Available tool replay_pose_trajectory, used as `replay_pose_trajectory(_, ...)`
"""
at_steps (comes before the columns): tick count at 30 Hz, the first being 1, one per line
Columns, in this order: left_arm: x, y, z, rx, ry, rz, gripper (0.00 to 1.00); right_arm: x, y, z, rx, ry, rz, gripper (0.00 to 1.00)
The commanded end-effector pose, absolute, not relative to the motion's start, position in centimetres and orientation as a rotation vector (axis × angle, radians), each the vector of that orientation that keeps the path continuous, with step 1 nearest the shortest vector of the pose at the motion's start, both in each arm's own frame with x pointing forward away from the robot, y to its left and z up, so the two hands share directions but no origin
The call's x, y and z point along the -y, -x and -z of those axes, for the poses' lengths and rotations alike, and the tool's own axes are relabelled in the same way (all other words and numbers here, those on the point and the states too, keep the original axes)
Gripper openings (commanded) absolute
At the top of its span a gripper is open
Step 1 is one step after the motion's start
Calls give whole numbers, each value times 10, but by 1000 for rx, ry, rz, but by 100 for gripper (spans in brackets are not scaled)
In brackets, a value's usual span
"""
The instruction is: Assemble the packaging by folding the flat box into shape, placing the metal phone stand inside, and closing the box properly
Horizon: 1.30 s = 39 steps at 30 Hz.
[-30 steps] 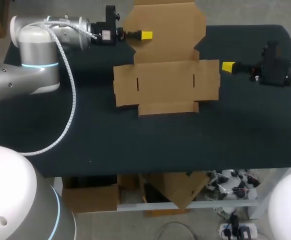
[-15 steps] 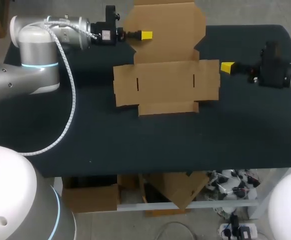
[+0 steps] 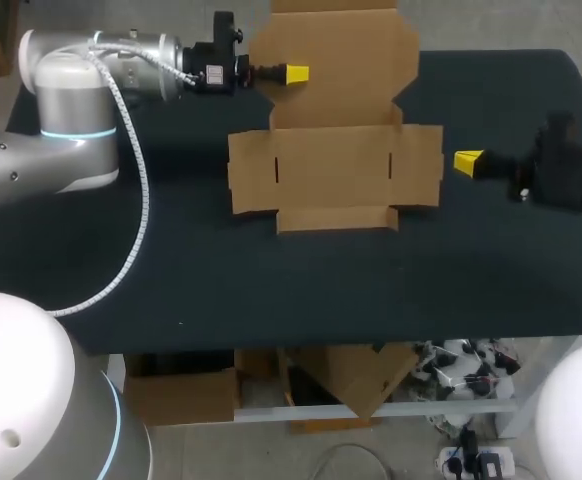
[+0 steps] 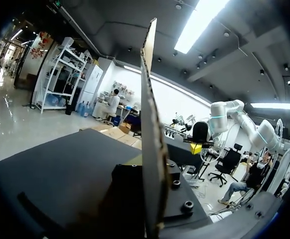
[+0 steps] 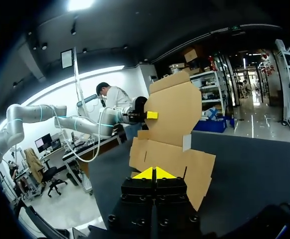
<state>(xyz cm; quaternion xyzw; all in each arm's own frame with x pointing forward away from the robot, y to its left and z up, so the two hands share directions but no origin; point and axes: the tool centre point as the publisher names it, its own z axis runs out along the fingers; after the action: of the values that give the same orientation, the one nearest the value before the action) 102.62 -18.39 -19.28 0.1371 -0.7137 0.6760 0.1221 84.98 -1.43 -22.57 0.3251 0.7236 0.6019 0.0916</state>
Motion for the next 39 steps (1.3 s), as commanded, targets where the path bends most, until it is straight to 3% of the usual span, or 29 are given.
replay_pose_trajectory(1, 184, -1011, 185, 2110, -425, -1982, 0, 19, -835, 227, -2134, -957, -1792, 0)
replay_pose_trajectory(20, 192, -967, 157, 2131, -387, -2035, 0, 27, -805, 238, -2159, -915, -1791, 0)
replay_pose_trajectory(39, 193, -955, 174, 2119, -342, -1990, 0, 14, -788, 251, -2226, -859, -1755, 0)
